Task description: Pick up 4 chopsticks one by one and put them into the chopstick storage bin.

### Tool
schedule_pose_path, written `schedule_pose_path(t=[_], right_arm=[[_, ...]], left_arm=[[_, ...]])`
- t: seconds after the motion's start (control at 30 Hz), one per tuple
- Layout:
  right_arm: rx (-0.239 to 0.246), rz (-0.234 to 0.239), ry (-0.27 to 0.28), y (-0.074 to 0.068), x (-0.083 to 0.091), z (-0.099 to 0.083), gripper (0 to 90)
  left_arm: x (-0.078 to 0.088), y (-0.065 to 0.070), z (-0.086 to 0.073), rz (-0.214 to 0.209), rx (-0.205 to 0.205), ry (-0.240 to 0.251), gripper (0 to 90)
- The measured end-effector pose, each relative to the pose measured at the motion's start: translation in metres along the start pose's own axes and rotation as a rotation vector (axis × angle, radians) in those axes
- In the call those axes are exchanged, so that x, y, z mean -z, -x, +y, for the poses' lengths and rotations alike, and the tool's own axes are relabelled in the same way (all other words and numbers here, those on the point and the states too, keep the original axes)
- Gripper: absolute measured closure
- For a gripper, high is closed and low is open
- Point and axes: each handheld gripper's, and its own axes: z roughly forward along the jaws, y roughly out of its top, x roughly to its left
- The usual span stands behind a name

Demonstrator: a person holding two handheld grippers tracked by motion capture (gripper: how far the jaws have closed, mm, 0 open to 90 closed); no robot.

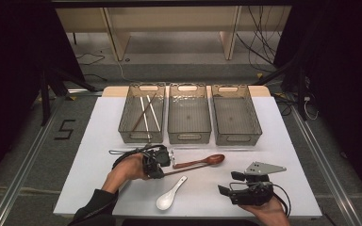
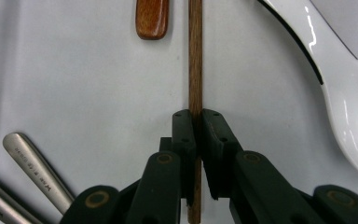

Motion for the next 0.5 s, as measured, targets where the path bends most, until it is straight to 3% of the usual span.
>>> schedule_pose_path(t=[0.5], right_arm=[[0.0, -0.002, 0.003, 0.001, 0.001, 0.0, 26.9]], left_arm=[[0.013, 0.005, 0.0, -0.03, -0.032, 0.061, 83.8]])
